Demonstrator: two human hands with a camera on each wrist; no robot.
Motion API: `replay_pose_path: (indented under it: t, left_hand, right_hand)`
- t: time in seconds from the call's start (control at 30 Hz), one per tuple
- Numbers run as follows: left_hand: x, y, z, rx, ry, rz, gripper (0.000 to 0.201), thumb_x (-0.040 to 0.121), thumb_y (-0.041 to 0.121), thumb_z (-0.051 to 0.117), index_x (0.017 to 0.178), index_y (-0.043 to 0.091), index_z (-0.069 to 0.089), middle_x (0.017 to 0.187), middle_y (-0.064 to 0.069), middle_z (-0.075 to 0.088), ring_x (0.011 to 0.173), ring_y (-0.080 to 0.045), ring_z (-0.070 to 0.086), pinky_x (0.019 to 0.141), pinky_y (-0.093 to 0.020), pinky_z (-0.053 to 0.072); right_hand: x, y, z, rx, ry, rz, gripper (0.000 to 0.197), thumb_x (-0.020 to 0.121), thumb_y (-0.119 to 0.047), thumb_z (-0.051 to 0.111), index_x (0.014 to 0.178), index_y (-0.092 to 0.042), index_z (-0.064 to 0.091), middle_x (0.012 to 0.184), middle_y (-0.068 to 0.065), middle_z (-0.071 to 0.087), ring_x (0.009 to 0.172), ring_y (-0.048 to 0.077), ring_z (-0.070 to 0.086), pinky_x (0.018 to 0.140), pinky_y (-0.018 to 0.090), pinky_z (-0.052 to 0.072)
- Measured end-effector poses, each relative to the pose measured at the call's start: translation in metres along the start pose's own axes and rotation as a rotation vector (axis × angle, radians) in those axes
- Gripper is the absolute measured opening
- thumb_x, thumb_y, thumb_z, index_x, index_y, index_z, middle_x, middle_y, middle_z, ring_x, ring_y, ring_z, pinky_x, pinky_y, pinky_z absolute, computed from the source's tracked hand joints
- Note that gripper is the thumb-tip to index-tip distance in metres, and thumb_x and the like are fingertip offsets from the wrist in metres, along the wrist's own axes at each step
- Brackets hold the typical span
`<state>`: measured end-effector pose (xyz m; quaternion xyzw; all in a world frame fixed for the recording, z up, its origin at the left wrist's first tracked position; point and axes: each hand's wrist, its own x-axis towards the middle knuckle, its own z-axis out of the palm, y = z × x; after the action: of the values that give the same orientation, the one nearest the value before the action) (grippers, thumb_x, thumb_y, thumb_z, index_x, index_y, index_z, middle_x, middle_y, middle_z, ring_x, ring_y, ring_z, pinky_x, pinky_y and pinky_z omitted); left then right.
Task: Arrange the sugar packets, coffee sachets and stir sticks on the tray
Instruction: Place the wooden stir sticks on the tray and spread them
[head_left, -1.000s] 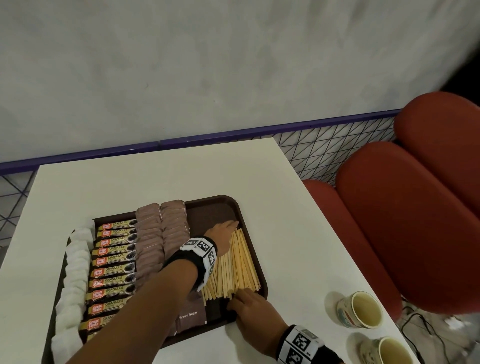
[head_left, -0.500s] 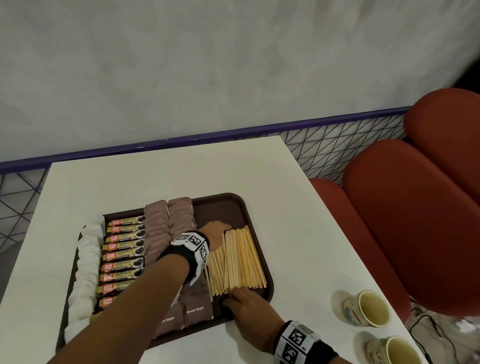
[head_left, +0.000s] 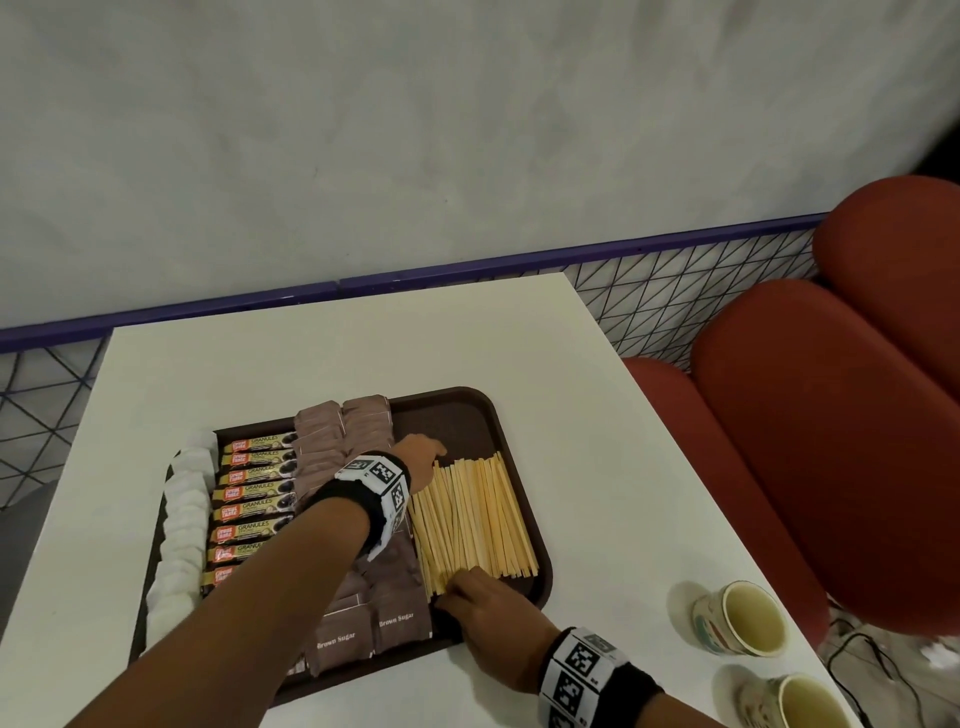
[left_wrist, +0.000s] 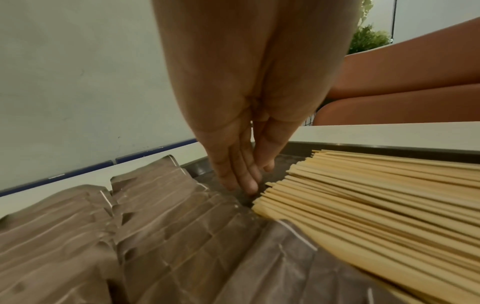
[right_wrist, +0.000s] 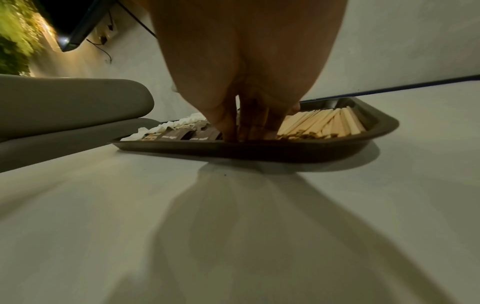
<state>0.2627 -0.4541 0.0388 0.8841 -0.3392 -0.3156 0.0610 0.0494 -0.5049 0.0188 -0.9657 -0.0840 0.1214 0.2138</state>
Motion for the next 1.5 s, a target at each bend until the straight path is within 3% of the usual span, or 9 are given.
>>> replay_pose_path:
  t: [0.3,0.47,0.6,0.7,0.87,1.0,1.1,1.3,1.5]
  left_hand:
    - [-0.008,-0.003,-0.005,-0.033,0.055,0.062,0.055,0.092,-0.01,0.033,0.143,0.01,0.037,0.143,-0.014,0.044,0.132,-0.025,0.041,0.106,-0.027,0.034]
    - [-0.028,-0.016,-0.013,-0.236,0.203,0.073,0.036,0.096,-0.001,0.037,0.126,0.007,0.054,0.105,-0.007,0.062,0.089,-0.019,0.063,0.066,-0.015,0.05]
    - [-0.061,-0.046,-0.012,-0.254,0.34,0.075,0.027,0.097,0.011,0.044,0.118,0.015,0.059,0.103,-0.005,0.066,0.075,-0.012,0.065,0.075,-0.025,0.052]
    - [-0.095,-0.083,-0.001,-0.158,0.49,0.069,0.029,0.097,0.018,0.044,0.123,0.019,0.058,0.116,-0.004,0.063,0.104,-0.024,0.061,0.087,-0.029,0.045]
    - [-0.159,-0.155,0.034,-0.146,0.55,-0.165,0.048,0.093,0.005,0.047,0.14,0.015,0.043,0.149,-0.009,0.035,0.135,-0.028,0.035,0.111,-0.035,0.027]
    - [-0.209,-0.192,0.061,-0.313,0.412,-0.419,0.051,0.095,0.01,0.045,0.144,0.01,0.031,0.149,-0.013,0.033,0.137,-0.027,0.032,0.114,-0.035,0.024]
    - [-0.235,-0.208,0.082,-0.491,0.295,-0.494,0.048,0.098,0.014,0.044,0.144,0.009,0.032,0.143,-0.013,0.043,0.129,-0.026,0.042,0.109,-0.032,0.031]
    - [-0.248,-0.203,0.097,-0.655,0.184,-0.541,0.04,0.094,0.006,0.046,0.134,0.01,0.044,0.08,-0.005,0.063,0.065,-0.013,0.059,0.056,-0.017,0.046]
    - [-0.239,-0.214,0.08,-0.729,0.343,-0.525,0.055,0.088,-0.005,0.048,0.14,0.008,0.033,0.087,-0.009,0.061,0.079,-0.02,0.055,0.071,-0.022,0.04]
  right_hand:
    - [0.003,-0.001,-0.001,0.007,0.034,-0.017,0.04,0.092,-0.005,0.04,0.132,-0.007,0.045,0.125,0.013,0.046,0.116,0.028,0.041,0.099,0.037,0.039]
    - [0.001,0.013,-0.012,0.077,0.141,0.117,0.045,0.087,0.004,0.045,0.13,-0.01,0.047,0.129,0.008,0.042,0.121,0.021,0.04,0.099,0.025,0.038]
    - [0.004,0.033,-0.012,0.013,0.302,0.152,0.06,0.06,0.022,0.059,0.11,-0.011,0.063,0.11,0.004,0.058,0.103,0.024,0.055,0.088,0.03,0.052]
    - [0.007,0.041,-0.016,-0.054,0.367,0.219,0.068,0.038,0.019,0.071,0.096,-0.017,0.067,0.099,0.001,0.065,0.085,0.023,0.062,0.067,0.029,0.057]
    - [0.01,0.051,-0.015,-0.021,0.423,0.384,0.063,0.062,0.011,0.069,0.12,-0.006,0.052,0.115,0.019,0.057,0.099,0.037,0.055,0.08,0.044,0.054]
    - [0.001,0.054,-0.018,0.148,0.221,0.631,0.06,0.087,-0.008,0.047,0.141,-0.007,0.021,0.134,0.014,0.037,0.123,0.029,0.036,0.105,0.034,0.029]
    - [-0.003,0.048,-0.022,0.216,0.069,0.732,0.064,0.09,-0.012,0.048,0.142,-0.005,0.011,0.137,0.019,0.034,0.124,0.032,0.039,0.107,0.037,0.032]
    - [0.002,0.05,-0.019,0.541,0.053,0.891,0.066,0.083,0.01,0.048,0.139,-0.008,0.017,0.127,0.025,0.038,0.102,0.038,0.048,0.06,0.043,0.054]
    - [0.028,0.046,-0.016,0.583,0.223,0.868,0.063,0.078,0.019,0.046,0.137,0.001,0.03,0.118,0.024,0.052,0.094,0.033,0.053,0.058,0.028,0.052]
